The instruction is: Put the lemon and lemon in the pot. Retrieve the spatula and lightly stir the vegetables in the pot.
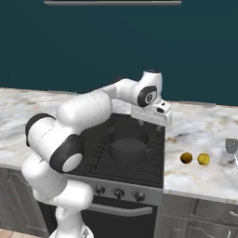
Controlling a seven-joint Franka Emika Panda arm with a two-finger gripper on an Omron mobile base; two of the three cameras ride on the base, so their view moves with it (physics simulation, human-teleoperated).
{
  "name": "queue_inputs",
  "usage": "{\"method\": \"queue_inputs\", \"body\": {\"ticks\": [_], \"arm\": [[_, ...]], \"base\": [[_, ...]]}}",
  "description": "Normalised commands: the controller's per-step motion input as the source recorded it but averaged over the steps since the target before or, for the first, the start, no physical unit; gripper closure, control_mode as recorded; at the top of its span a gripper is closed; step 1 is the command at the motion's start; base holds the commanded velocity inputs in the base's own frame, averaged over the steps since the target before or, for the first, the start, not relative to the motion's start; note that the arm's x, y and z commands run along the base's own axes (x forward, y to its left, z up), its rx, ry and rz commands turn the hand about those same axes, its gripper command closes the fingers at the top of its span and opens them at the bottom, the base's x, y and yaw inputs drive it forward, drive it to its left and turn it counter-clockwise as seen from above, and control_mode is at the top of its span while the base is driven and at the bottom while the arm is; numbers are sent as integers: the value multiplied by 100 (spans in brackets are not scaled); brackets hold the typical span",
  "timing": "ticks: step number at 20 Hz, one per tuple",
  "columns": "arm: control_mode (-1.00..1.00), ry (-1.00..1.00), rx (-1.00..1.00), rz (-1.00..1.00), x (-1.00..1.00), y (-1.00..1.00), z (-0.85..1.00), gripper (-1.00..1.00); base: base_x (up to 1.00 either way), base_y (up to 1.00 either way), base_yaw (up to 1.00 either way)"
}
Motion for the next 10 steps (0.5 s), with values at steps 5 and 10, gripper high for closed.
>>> {"method": "queue_inputs", "body": {"ticks": [5,10], "arm": [[-100,0,6,10,-18,-63,-32,-100],[-100,0,1,13,-4,-42,-33,-100]], "base": [[0,0,0],[0,0,0]]}}
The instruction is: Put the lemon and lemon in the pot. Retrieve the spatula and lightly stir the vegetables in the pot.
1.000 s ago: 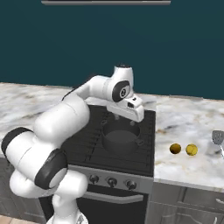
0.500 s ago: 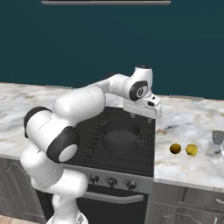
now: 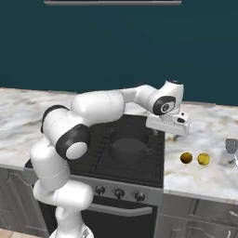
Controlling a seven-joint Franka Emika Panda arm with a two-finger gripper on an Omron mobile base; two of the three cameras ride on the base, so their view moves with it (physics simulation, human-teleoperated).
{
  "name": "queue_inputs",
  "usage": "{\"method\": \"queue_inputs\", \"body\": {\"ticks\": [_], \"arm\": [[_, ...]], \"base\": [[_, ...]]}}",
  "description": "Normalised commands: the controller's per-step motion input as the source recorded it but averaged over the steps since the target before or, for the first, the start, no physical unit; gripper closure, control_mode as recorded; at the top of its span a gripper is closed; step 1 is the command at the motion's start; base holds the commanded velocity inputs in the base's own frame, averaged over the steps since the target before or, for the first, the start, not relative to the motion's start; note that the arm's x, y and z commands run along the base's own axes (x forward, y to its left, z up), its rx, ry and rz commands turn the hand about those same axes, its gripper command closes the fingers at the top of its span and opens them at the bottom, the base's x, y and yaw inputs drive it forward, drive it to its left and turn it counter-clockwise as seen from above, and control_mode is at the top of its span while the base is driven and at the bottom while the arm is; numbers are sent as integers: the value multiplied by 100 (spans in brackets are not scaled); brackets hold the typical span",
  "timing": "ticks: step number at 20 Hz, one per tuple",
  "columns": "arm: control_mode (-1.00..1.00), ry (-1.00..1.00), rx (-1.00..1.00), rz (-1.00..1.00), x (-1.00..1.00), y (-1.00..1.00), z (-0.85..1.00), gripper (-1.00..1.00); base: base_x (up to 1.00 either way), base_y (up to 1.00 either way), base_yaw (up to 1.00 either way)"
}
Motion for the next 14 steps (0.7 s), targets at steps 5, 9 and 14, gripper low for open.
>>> {"method": "queue_inputs", "body": {"ticks": [5,9,14], "arm": [[-100,0,0,15,0,-38,-32,-100],[-100,0,0,11,0,-23,-17,-100],[-100,0,0,8,2,-37,-2,-100]], "base": [[0,0,0],[0,0,0],[0,0,0]]}}
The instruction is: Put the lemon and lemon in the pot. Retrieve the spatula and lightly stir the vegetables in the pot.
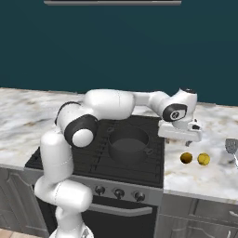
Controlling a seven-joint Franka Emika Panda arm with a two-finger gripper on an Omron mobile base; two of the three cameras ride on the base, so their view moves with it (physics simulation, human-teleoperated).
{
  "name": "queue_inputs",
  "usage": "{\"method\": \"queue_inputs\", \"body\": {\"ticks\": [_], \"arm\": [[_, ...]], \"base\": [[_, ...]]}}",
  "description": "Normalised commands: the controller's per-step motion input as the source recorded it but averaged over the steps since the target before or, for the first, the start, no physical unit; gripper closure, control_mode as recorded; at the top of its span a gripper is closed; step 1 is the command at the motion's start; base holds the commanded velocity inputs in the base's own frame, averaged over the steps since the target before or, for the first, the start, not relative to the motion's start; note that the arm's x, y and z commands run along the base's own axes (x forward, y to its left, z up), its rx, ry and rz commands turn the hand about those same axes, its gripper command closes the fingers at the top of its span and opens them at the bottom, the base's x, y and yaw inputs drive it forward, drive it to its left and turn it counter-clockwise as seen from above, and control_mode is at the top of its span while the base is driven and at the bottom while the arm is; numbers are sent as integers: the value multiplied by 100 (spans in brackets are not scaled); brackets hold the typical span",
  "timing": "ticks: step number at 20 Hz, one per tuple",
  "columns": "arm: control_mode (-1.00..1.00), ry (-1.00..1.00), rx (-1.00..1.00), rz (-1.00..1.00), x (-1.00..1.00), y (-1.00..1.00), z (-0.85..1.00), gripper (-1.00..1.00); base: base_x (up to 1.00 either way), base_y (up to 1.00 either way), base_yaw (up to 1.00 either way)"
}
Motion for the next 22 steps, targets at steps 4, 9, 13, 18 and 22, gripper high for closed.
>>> {"method": "queue_inputs", "body": {"ticks": [4,9,13,18,22], "arm": [[-100,0,0,8,18,-42,0,-100],[-100,1,0,-5,8,-14,0,-100],[-100,6,0,-22,20,0,0,-100],[-100,4,0,-29,12,3,0,-100],[-100,0,0,-21,0,16,-17,-100]], "base": [[0,0,0],[0,0,0],[0,0,0],[0,0,0],[0,0,0]]}}
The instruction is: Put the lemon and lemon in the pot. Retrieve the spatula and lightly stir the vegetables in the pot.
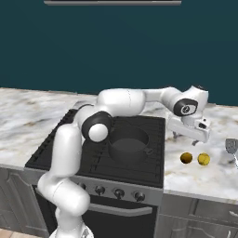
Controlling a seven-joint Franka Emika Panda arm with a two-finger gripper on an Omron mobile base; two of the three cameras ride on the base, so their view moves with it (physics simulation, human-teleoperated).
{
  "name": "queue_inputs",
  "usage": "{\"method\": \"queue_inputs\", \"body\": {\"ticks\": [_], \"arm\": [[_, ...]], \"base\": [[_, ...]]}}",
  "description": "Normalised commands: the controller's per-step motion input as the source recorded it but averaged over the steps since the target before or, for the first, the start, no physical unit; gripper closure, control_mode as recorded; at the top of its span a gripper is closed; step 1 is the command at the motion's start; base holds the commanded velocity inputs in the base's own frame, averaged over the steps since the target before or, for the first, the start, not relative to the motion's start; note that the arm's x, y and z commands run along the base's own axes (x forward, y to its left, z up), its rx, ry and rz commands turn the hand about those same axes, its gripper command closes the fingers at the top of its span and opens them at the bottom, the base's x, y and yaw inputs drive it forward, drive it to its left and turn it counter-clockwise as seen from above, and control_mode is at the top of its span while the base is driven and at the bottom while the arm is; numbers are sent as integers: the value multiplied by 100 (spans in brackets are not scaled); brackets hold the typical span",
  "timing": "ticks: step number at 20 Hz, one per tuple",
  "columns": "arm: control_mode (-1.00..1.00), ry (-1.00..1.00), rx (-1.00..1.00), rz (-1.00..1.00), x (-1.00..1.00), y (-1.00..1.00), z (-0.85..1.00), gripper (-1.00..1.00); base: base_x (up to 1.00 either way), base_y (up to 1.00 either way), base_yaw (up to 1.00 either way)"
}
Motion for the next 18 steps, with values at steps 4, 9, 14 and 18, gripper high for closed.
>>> {"method": "queue_inputs", "body": {"ticks": [4,9,14,18], "arm": [[-100,0,0,-27,0,4,-27,-100],[-100,5,0,-35,0,-2,-15,-100],[-100,16,-1,-28,15,-9,-9,-100],[-100,24,1,-20,22,-13,-4,-100]], "base": [[0,0,0],[0,0,0],[0,0,0],[0,0,0]]}}
